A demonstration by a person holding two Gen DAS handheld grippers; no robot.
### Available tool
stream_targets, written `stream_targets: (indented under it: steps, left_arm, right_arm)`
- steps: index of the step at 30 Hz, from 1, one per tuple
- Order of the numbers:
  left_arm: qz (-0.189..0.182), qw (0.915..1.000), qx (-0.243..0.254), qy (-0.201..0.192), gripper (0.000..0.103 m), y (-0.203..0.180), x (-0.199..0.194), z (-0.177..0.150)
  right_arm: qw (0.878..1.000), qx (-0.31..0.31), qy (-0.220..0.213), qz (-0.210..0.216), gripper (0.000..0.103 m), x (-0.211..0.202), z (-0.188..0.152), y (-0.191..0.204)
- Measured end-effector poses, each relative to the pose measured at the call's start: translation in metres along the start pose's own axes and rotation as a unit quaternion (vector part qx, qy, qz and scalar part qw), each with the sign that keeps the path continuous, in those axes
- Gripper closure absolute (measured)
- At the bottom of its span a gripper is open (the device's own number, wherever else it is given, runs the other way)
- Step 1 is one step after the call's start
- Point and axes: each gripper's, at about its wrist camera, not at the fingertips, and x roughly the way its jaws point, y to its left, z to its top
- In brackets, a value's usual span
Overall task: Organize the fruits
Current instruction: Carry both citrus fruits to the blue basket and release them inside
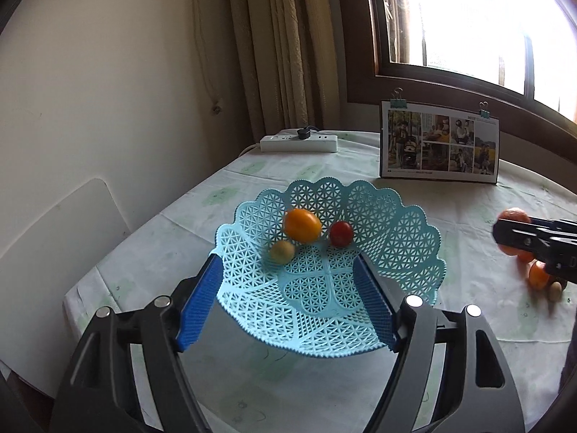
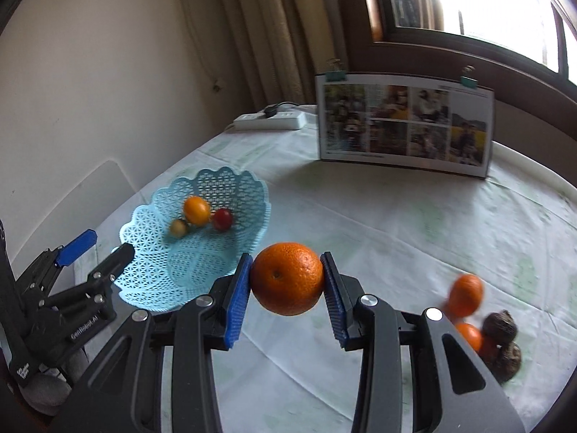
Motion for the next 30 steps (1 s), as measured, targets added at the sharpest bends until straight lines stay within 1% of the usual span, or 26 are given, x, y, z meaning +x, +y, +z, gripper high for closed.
stream_targets:
  steps: [4,9,11,12,16,21,30]
  left_arm:
    - [0.002,1.0,-0.007,0.002,0.022,0.007,0.001,-0.003]
    - [0.006,0.9998,-0.019,0.009,0.02,0.016,0.004,-0.008]
    - [0.007,0.9996,-0.026,0.012,0.006,0.019,0.005,-0.009]
    - [0.009,0.9994,-0.031,0.013,0.005,0.021,0.005,-0.01]
    - [0.014,0.9989,-0.04,0.019,0.005,0.026,0.009,-0.011]
    - [0.01,0.9991,-0.037,0.015,0.005,0.022,0.008,-0.009]
    - [-0.008,0.9997,-0.024,0.008,0.005,-0.002,0.005,-0.003]
  right_arm:
    - [1.0,-0.014,0.004,0.017,0.064,0.015,0.007,0.02]
    - [0.999,-0.018,0.018,0.044,0.064,0.034,0.013,0.039]
    - [0.998,-0.019,0.021,0.052,0.063,0.04,0.014,0.044]
    - [0.998,-0.02,0.02,0.055,0.063,0.043,0.014,0.047]
    - [0.998,-0.019,0.019,0.064,0.063,0.047,0.014,0.051]
    - [0.998,-0.012,0.015,0.052,0.063,0.041,0.013,0.04]
    - [0.999,0.026,0.01,0.017,0.063,0.023,0.004,-0.01]
